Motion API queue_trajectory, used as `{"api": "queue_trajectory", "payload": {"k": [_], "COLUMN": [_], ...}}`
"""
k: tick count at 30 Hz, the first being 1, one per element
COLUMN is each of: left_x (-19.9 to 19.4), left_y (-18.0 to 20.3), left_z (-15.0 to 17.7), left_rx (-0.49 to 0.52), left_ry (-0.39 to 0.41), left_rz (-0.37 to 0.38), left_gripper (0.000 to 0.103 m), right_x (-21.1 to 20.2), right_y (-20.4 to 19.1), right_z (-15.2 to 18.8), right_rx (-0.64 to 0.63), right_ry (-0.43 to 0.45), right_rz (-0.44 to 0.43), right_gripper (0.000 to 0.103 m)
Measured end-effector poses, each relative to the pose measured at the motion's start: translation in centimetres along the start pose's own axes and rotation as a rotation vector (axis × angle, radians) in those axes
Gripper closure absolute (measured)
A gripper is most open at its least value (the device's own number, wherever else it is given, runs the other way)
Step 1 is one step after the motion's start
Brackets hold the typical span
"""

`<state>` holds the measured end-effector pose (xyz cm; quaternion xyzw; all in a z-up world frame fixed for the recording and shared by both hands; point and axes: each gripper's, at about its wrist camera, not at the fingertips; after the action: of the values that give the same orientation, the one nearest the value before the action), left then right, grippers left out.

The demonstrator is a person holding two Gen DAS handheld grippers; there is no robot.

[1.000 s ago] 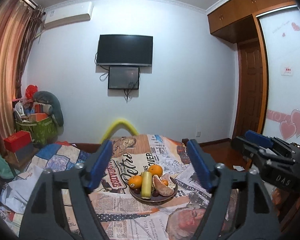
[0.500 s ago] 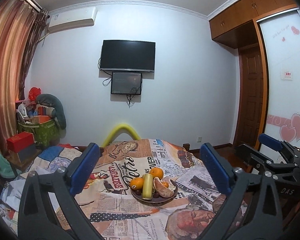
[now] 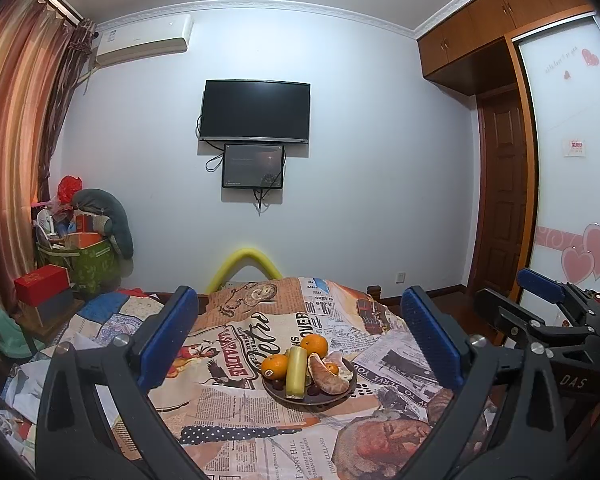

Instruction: Organize fruits

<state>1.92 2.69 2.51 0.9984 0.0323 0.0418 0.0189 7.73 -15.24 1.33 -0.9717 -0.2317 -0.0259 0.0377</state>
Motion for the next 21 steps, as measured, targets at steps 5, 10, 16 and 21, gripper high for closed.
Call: {"api": "queue_trajectory", "payload": {"k": [5, 10, 16, 21], "left_x": [0.06, 0.13, 0.12, 0.18], "left_y": [0.14, 0.09, 0.13, 0.35], "left_z": [0.00, 0.02, 0.08, 0.17], "left_rx": [0.005, 0.006, 0.005, 0.006], "left_ry": [0.000, 0.001, -0.001, -0.004], "left_rz": [0.004, 0.012, 0.015, 0.026], "left_gripper": [0.000, 0.000, 0.000, 0.000], "right_x": [-0.15, -0.19, -0.32, -0.33], "right_y": [0.09, 0.31, 0.45, 0.47], "right_z": [-0.07, -0.11, -0.20, -0.29], "right_rx": [0.005, 0.009, 0.015, 0.015], "right_ry": [0.003, 0.003, 0.007, 0.007], "right_rz": [0.001, 0.004, 0.003, 0.003], "right_gripper": [0.000, 0.000, 0.000, 0.000]}}
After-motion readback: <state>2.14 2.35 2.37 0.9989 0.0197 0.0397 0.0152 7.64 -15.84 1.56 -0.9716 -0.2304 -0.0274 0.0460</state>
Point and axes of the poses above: each gripper's, at about its wrist camera, not at the fingertips, and x roughly the way its jaws point, y to its right, z to its underside, and after that the axes turned 12 degrees about y, right-handed
